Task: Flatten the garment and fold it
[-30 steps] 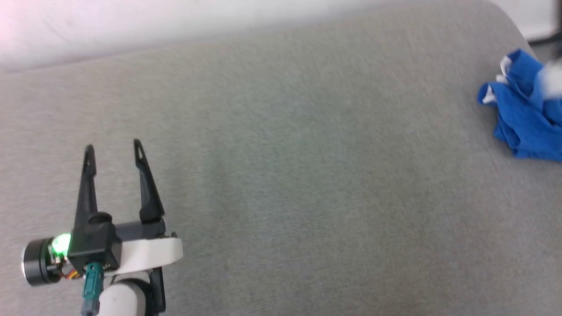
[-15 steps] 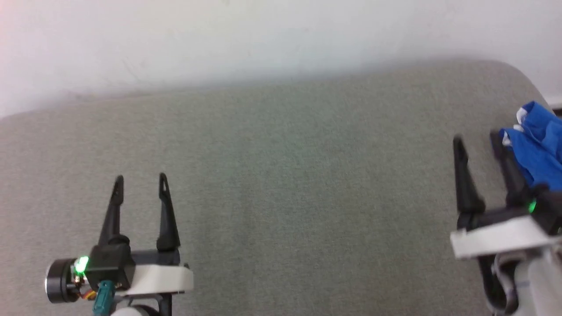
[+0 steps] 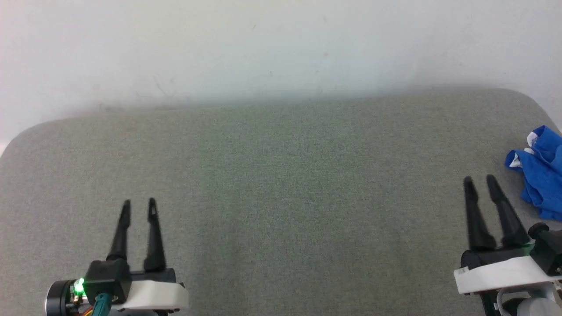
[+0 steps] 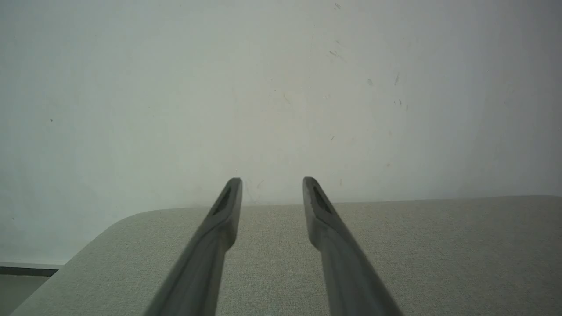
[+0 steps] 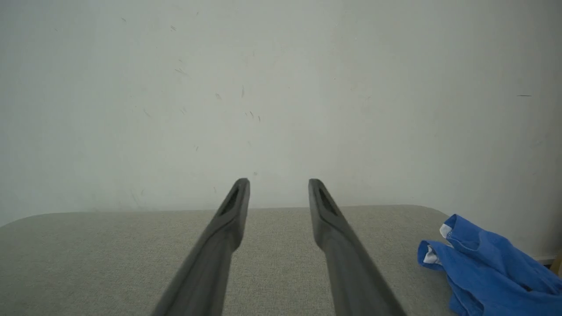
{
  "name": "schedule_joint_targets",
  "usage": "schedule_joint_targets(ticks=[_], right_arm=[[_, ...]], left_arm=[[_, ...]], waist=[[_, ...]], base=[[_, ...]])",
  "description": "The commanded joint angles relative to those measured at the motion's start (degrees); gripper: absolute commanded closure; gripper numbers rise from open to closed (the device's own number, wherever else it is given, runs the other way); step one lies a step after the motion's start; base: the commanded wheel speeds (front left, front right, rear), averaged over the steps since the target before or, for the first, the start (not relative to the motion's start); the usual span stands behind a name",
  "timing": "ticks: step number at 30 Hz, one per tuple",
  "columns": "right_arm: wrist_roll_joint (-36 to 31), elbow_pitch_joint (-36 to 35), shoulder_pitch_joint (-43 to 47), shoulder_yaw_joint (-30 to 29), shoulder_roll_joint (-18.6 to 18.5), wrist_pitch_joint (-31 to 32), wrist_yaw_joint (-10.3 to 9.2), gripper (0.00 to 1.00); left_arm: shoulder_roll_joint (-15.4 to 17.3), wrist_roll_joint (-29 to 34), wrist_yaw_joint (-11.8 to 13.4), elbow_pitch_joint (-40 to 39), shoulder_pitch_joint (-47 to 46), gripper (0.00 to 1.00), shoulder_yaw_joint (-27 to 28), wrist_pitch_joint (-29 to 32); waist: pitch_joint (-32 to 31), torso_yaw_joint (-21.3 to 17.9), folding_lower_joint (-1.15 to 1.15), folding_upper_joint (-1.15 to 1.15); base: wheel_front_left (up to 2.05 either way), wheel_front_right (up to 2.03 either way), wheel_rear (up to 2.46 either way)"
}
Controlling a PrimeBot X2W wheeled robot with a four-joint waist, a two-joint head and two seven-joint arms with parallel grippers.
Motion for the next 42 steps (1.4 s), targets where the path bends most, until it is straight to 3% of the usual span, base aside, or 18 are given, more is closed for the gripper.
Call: schedule_joint_targets(ticks=[1, 42], right_arm=[[0.0, 0.0, 0.0, -0.1, 0.0, 0.0, 0.00, 1.00], [-3.3, 0.1, -0.4, 1.0, 0.9, 4.8, -0.02, 1.00]], left_arm=[[0.0, 0.0, 0.0, 0.0, 0.0, 1.00, -0.1, 0.0], [-1.0, 1.2, -2.5, 1.5, -1.5, 1.00, 0.4, 4.8]], waist=[[0.0, 0.0, 0.00, -0.01], [0.0, 0.2, 0.00, -0.01]], base=[[0.00, 0.00, 0.00], [0.00, 0.00, 0.00]])
